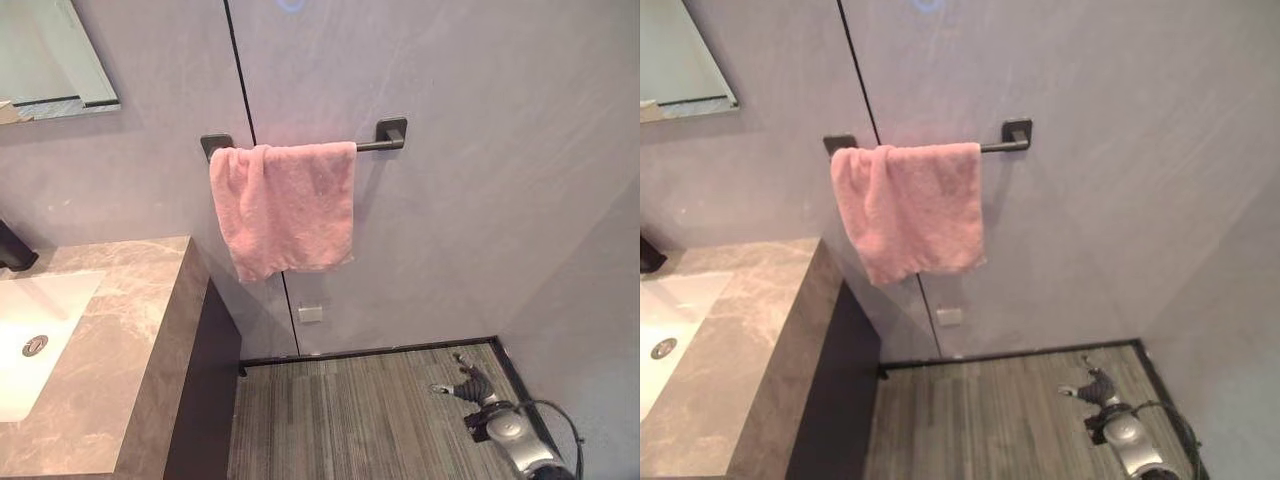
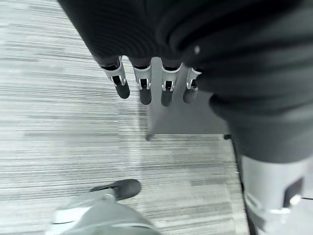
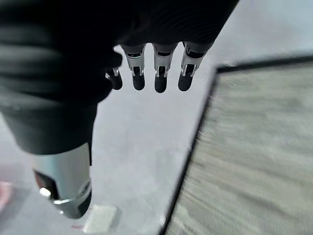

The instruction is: Put brush and paste in cup on sink, flatten towel.

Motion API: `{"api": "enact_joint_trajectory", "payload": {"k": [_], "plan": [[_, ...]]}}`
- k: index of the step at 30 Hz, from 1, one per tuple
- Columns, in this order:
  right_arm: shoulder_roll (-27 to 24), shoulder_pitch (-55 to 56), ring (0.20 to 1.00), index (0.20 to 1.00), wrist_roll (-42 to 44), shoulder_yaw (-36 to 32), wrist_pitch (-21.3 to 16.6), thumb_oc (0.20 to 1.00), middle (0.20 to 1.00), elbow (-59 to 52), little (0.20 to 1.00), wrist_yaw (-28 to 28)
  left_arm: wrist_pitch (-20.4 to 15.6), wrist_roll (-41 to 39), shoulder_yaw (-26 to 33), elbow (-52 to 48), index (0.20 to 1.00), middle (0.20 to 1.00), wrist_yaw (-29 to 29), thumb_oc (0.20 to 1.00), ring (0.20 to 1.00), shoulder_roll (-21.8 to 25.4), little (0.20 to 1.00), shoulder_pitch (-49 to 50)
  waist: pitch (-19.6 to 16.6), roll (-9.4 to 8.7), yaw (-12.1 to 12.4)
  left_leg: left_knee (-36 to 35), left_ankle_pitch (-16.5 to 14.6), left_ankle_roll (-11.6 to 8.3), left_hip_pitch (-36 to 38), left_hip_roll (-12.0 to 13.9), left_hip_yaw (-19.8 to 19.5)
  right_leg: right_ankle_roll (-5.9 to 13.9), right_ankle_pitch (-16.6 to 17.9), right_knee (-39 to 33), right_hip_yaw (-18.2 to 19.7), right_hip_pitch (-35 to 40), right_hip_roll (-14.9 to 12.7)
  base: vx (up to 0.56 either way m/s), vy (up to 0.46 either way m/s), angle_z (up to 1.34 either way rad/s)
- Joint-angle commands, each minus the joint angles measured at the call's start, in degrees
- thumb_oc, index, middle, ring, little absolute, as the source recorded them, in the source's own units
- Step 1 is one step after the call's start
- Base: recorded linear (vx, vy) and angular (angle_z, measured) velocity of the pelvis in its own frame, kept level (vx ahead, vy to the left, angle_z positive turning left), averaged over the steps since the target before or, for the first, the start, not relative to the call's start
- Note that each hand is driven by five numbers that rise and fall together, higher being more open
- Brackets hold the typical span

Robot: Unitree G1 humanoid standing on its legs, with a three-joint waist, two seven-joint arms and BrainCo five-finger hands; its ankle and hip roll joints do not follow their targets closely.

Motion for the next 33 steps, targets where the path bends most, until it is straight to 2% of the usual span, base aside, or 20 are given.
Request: {"api": "enact_joint_trajectory", "payload": {"k": [1, 3, 5, 7, 9, 11, 15, 20, 28, 33], "plan": [[-5.81, -2.24, 1.000, 1.000, -2.16, -3.65, -4.15, 1.000, 1.000, -8.72, 1.000, -0.34, -0.01, 2.10, 2.57, 4.25, 1.000, 1.000, 0.12, 1.000, 1.000, 3.76, 1.000, -0.95, -1.53, -3.39, 0.96, 1.33, -2.33, -2.20, 0.36, 2.65, -0.82, 5.38, -0.01, 5.09, 0.34, -1.97, -8.12, 0.00, 0.000, 0.00], [-11.14, -3.29, 1.000, 1.000, -3.84, -7.33, -5.53, 1.000, 1.000, -16.94, 1.000, -1.04, -0.38, 2.01, 3.68, 4.11, 1.000, 1.000, -0.33, 1.000, 1.000, 3.79, 1.000, -0.70, -1.75, -3.95, 1.21, 1.02, -2.43, -2.08, 0.39, 2.42, -0.89, 5.66, 0.16, 4.69, 0.22, -1.86, -8.47, 0.03, 0.035, -0.01], [-12.81, -3.90, 1.000, 1.000, -4.04, -8.29, -5.96, 1.000, 1.000, -19.95, 1.000, -0.91, -0.51, 1.85, 3.84, 3.86, 1.000, 1.000, -0.57, 1.000, 1.000, 3.70, 1.000, -0.54, -1.79, -4.06, 1.37, 0.90, -2.42, -2.05, 0.32, 2.35, -0.95, 5.75, 0.26, 4.45, 0.20, -1.84, -8.56, 0.00, 0.000, 0.00], [-16.82, -6.86, 1.000, 1.000, -4.56, -10.22, -7.13, 1.000, 1.000, -25.94, 1.000, -1.15, -0.68, 1.54, 4.10, 3.45, 1.000, 1.000, -1.04, 1.000, 1.000, 3.75, 1.000, -0.44, -1.77, -4.48, 1.76, 0.65, -2.33, -2.05, -0.10, 2.30, -0.85, 5.95, 0.60, 3.95, 0.11, -2.24, -8.71, 0.00, 0.000, 0.00], [-17.96, -8.19, 1.000, 1.000, -4.72, -10.24, -7.42, 1.000, 1.000, -27.74, 1.000, -0.98, -0.69, 1.52, 4.04, 3.38, 1.000, 1.000, -1.29, 1.000, 1.000, 3.80, 1.000, -0.41, -1.78, -4.63, 1.91, 0.59, -2.30, -2.05, -0.26, 2.30, -0.83, 5.98, 0.69, 3.88, 0.07, -2.41, -8.71, 0.00, 0.000, 0.00], [-21.62, -12.71, 1.000, 1.000, -5.72, -9.16, -7.95, 1.000, 1.000, -31.86, 1.000, -0.38, -0.62, 1.73, 3.59, 3.25, 1.000, 1.000, -1.70, 1.000, 1.000, 4.23, 1.000, -0.43, -1.56, -5.23, 2.47, 0.59, -2.27, -2.07, -0.68, 2.30, -0.94, 6.00, 0.81, 3.64, 0.07, -2.72, -8.70, 0.00, 0.000, 0.00], [-23.53, -18.91, 1.000, 1.000, -4.47, -6.67, -8.58, 1.000, 1.000, -34.00, 1.000, -0.09, -0.52, 1.62, 3.29, 3.23, 1.000, 1.000, -1.90, 1.000, 1.000, 4.57, 1.000, -0.42, -1.06, -5.80, 3.05, 0.70, -2.21, -2.08, -1.10, 2.29, -1.02, 6.01, 0.96, 3.53, 0.10, -3.03, -8.71, 0.00, 0.000, 0.00], [-23.75, -27.89, 1.000, 1.000, -1.58, -1.32, -8.76, 1.000, 1.000, -34.52, 1.000, 0.68, -0.46, 1.34, 2.31, 3.14, 1.000, 1.000, -1.90, 1.000, 1.000, 5.05, 1.000, -0.47, -0.34, -6.78, 4.10, 0.86, -2.03, -2.10, -1.85, 2.36, -1.17, 5.99, 1.26, 3.47, 0.03, -3.40, -8.66, 0.00, 0.002, -0.01], [-29.62, -53.68, 1.000, 1.000, -2.61, 16.57, -8.09, 1.000, 1.000, -29.87, 1.000, 1.66, -0.90, -0.19, -0.58, 2.19, 1.000, 1.000, -1.60, 1.000, 1.000, 6.16, 1.000, -2.33, 2.43, -9.16, 5.34, 0.41, -0.12, -2.82, -6.04, 3.03, -2.41, 5.79, 2.53, 2.97, -1.03, -6.44, -8.02, -0.06, -0.015, 0.05], [-32.59, -63.07, 1.000, 1.000, -2.11, 23.58, -7.86, 1.000, 1.000, -27.93, 1.000, 2.33, -0.89, -0.92, -0.87, 2.88, 1.000, 1.000, -1.53, 1.000, 1.000, 7.05, 1.000, -3.22, 3.48, -10.02, 5.49, 0.40, 0.61, -3.18, -8.39, 3.17, -3.05, 5.82, 3.16, 2.69, -1.74, -7.96, -7.92, -0.03, -0.006, 0.12]]}}
